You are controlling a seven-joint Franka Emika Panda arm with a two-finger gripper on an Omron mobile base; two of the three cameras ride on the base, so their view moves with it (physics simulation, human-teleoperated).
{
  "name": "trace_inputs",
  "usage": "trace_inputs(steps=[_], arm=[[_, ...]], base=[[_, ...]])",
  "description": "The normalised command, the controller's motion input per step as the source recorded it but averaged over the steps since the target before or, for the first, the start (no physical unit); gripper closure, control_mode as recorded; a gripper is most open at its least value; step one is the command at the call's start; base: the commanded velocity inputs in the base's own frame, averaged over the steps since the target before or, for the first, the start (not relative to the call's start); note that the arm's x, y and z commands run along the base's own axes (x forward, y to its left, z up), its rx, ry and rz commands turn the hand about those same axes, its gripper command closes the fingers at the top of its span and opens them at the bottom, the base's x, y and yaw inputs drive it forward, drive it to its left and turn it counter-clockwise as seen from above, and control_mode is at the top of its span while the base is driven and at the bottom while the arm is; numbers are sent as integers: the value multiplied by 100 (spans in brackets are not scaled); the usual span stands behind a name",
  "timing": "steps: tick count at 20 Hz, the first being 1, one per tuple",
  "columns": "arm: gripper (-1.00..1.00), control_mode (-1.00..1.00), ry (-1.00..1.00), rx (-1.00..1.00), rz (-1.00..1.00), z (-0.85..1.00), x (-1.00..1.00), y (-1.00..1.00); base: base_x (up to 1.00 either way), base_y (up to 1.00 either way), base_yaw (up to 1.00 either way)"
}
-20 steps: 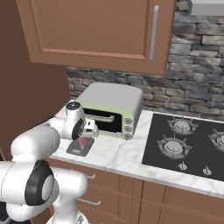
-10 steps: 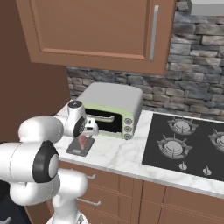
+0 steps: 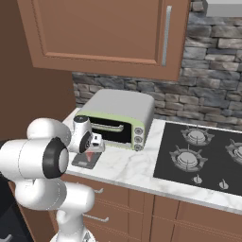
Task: Take the steak from the fridge and place it on the digital scale on the counter by the fridge. Wait a few seconds for a reading, then move it to the plate on the dining counter.
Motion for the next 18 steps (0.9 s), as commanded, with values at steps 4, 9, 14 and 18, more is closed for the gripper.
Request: trace_inputs(steps=[4, 9, 14, 18], arm=[[-100, -100, 0, 0, 0, -25, 0, 0], [-100, -100, 0, 0, 0, -12, 1, 0], [100, -100, 2, 0, 0, 0, 0, 0], [100, -100, 3, 0, 0, 0, 0, 0]], base=[[0, 0, 0], [0, 0, 0], [0, 0, 0], [0, 0, 0]])
